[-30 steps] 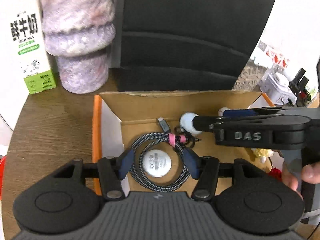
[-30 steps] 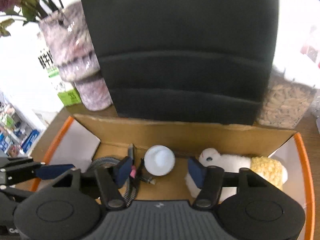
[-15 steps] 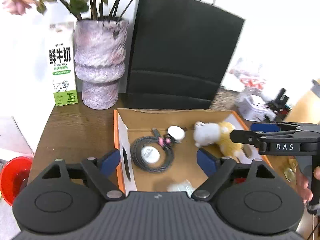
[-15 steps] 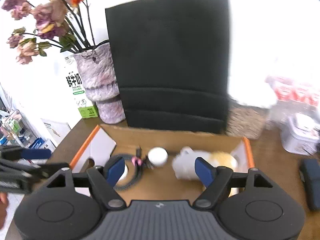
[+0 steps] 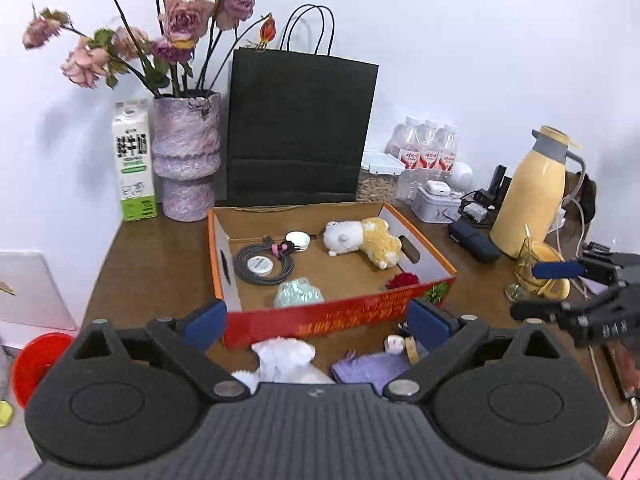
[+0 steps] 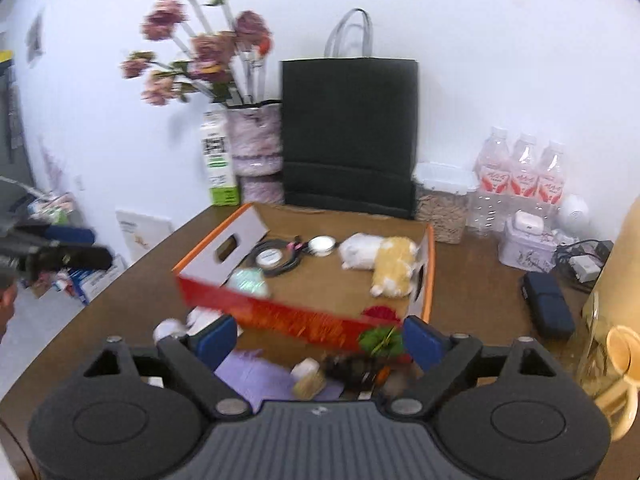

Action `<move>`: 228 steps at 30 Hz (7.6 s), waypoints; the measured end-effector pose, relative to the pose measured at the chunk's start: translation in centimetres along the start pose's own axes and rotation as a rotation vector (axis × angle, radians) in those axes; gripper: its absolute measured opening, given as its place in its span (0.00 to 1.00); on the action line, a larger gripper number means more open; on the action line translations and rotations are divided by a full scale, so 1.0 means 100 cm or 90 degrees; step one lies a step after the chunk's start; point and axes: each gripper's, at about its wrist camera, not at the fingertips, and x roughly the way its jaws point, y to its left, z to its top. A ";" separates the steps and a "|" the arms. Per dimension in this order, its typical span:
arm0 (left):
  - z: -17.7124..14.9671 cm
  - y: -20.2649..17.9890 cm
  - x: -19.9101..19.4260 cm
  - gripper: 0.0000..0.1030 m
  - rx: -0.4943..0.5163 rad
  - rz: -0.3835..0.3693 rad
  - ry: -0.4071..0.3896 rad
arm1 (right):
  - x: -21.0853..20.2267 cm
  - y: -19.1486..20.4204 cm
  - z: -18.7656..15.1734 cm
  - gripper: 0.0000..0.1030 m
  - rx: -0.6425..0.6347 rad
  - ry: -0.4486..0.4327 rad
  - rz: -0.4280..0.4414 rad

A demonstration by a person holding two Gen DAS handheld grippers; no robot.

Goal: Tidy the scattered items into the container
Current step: 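Open both grippers to release the cap and container in the box, then withdraw both grippers from the box toward the remaining table items, then grasp the yellow block with the right gripper while the left grasps the white tissue, then carry the yellow block and tissue into the box with both grippers, then open both grippers to drop the block and tissue in the box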

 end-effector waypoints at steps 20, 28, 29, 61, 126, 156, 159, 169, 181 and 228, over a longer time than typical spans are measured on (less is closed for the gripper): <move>-0.097 0.005 -0.021 0.99 -0.042 0.106 -0.097 | 0.012 -0.021 -0.130 0.88 0.101 -0.040 0.055; -0.099 0.000 -0.019 0.99 -0.050 0.078 -0.118 | 0.022 0.001 -0.136 0.88 0.067 -0.026 0.058; -0.101 -0.003 -0.023 0.99 -0.041 0.078 -0.121 | 0.020 0.004 -0.136 0.88 0.070 -0.023 0.058; -0.231 -0.076 -0.113 1.00 -0.001 0.021 -0.058 | -0.120 0.085 -0.214 0.88 0.021 -0.001 -0.068; -0.070 -0.012 0.008 0.06 -0.101 0.020 -0.042 | 0.071 0.034 -0.087 0.10 0.052 -0.040 -0.045; -0.164 -0.045 -0.078 0.06 -0.125 0.033 0.009 | -0.105 0.074 -0.168 0.10 0.095 -0.087 -0.074; -0.159 -0.057 -0.090 0.06 -0.110 0.026 -0.009 | -0.108 0.074 -0.167 0.10 0.105 -0.071 -0.057; -0.146 -0.076 -0.149 0.06 -0.074 0.004 -0.099 | -0.143 0.100 -0.153 0.10 0.042 -0.099 -0.049; -0.146 -0.049 -0.121 0.06 -0.112 0.017 -0.076 | -0.131 0.099 -0.143 0.10 0.039 -0.110 -0.054; 0.084 0.008 0.235 0.46 0.014 0.077 0.075 | 0.255 -0.074 0.077 0.42 0.172 0.085 -0.037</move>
